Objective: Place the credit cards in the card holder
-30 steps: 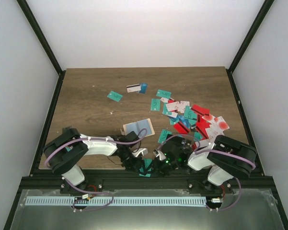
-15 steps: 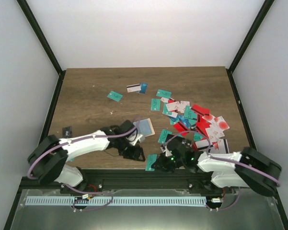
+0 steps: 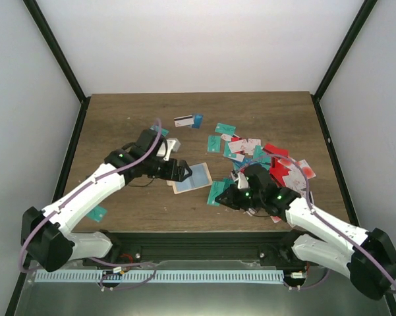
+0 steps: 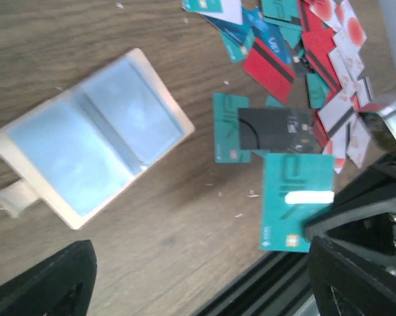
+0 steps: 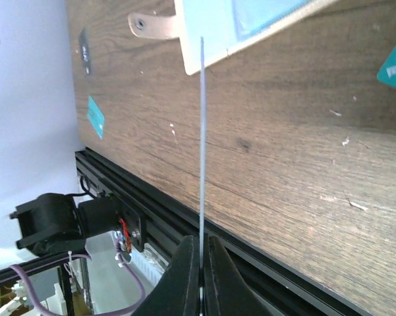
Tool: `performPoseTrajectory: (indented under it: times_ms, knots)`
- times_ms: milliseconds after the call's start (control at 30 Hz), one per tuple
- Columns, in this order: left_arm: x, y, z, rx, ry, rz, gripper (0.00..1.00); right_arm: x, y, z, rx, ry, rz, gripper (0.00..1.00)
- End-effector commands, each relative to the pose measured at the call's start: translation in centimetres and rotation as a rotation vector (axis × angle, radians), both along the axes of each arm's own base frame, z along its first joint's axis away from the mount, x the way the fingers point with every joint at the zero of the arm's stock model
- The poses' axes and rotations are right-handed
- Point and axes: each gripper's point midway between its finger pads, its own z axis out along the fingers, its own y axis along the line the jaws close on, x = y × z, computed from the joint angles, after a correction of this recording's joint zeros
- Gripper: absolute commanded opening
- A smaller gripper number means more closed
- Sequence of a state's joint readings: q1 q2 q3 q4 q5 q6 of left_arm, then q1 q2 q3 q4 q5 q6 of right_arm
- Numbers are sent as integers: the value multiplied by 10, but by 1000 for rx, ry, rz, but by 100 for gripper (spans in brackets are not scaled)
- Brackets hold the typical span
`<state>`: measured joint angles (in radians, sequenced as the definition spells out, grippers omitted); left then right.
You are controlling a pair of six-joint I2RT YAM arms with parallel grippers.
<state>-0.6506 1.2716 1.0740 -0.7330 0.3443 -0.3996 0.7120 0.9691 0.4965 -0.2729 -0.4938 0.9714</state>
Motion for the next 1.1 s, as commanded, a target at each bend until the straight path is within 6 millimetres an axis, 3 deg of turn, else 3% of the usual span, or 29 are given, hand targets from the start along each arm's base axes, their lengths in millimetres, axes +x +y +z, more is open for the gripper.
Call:
performPoseTrajectory:
  times_ms: [0,100,200,400,533,767,1067]
  knots:
    - [20,32,11,59,-56,139,99,9,0,36,51,-81,62,1]
    - [26,48,22,51,-72,240,100,12,3,56,104,-110,84,1]
    - [17,51,48,21,-69,230,100,16,4,75,150,-149,105,1]
    - [-25,18,109,-292,-79,26,93,3,14,114,293,-228,215,1]
    - [-43,3,134,-466,-61,-58,89,-10,17,149,396,-302,289,1]
    - [-57,-11,152,-620,-26,-156,82,-26,16,195,497,-370,362,1]
    - [-72,-19,141,-647,56,-275,67,-36,11,229,586,-441,370,1]
